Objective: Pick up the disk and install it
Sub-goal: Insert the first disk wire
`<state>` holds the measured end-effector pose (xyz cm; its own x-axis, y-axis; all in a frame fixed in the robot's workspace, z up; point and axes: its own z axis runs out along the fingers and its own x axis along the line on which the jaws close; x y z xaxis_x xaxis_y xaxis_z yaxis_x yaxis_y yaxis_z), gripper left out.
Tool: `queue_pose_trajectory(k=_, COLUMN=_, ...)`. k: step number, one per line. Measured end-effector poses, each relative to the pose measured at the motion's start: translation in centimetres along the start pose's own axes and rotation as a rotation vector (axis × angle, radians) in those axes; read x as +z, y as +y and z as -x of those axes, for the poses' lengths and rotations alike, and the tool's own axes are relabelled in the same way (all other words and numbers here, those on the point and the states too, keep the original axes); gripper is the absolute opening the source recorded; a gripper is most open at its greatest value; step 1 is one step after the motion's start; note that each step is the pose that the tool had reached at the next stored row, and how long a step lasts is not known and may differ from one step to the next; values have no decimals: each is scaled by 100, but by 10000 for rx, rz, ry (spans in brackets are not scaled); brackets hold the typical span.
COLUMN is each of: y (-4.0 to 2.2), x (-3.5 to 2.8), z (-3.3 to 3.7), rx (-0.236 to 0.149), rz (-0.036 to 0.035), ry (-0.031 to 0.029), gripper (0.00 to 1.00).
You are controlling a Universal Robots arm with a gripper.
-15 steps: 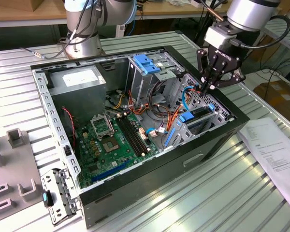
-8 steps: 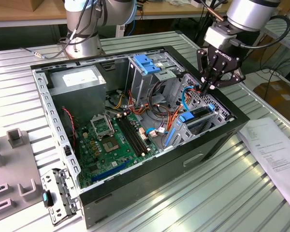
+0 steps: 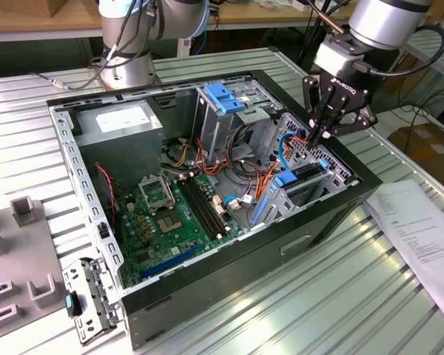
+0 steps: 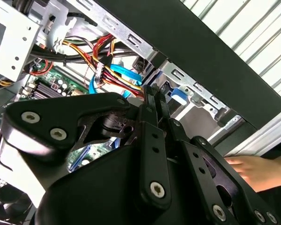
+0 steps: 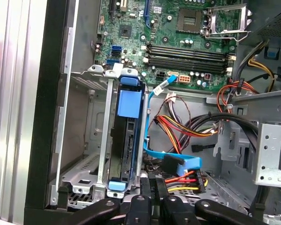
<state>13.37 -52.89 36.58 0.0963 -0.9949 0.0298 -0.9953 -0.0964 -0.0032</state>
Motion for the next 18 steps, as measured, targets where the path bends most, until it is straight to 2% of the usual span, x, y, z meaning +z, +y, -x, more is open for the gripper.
queue_pose_trajectory(k=2, y=36, x=15, z=1, rx=-3, rz=-22, ry=-6, gripper=16)
queue_pose_trajectory(k=4, y=77, x=56, z=-5, rx=-10, rz=-25, ry=-7, gripper=16)
queue_pose_trajectory(k=6, y=84, x=116, z=-63, rx=-6, rz=-26, ry=-7, gripper=16)
queue_pose_trajectory(k=8, y=86, x=144, z=-77, rx=14, rz=-33, ry=-8, gripper=16)
queue_pose_trajectory(k=13, y=111, x=162, z=-78, rx=131, rz=-54, ry=-2, gripper=16)
queue_pose_trajectory(k=16, y=112, x=165, z=-79, rx=503, rz=-45, ry=-1, gripper=16)
queue_pose_trajectory(k=18, y=113, x=166, z=-84, rx=567, rz=-43, ry=0, gripper=16)
